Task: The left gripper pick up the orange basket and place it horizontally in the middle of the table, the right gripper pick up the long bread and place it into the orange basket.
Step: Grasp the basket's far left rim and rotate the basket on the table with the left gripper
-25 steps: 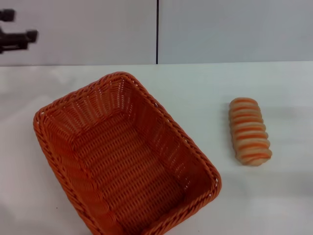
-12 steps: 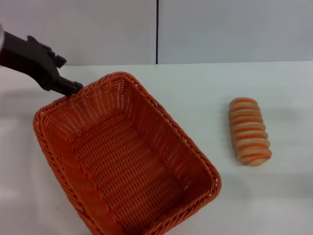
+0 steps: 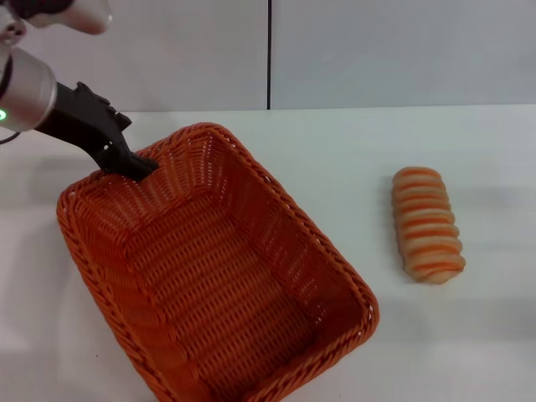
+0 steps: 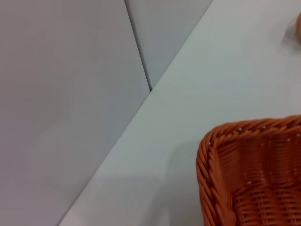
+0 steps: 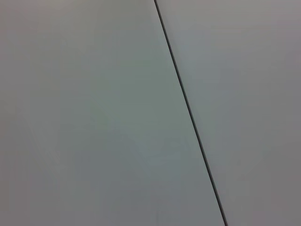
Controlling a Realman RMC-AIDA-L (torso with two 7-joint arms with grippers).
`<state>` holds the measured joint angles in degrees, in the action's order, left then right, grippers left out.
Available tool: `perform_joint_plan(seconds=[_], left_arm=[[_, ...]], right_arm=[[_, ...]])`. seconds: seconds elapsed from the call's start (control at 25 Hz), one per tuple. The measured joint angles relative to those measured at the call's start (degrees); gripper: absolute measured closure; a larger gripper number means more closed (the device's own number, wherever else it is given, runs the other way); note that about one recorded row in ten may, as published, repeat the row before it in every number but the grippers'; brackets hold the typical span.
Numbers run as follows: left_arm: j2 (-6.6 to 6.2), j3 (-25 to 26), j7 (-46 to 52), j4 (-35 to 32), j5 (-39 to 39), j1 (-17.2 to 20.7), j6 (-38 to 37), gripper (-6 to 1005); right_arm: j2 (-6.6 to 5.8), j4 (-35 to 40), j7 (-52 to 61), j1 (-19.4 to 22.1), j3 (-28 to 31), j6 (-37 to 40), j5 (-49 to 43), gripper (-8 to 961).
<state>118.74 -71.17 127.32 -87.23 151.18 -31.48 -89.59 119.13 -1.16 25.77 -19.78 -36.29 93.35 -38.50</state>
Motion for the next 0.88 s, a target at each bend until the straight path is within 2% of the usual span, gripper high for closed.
perform_joint_plan(seconds=[0.32,0.88], left_arm=[[0.09,-3.9,1.1,4.7,2.7,-0.6,2.4,270],[0.13,-8.9,2.2,5.9,5.7,-0.5,5.2,273]], right_arm=[[-0.03,-0.1,0.0,0.1,0.4,-0.3,0.0,319],[0.03,-0.1,0.1,1.5,0.5,0.8,0.4,321]])
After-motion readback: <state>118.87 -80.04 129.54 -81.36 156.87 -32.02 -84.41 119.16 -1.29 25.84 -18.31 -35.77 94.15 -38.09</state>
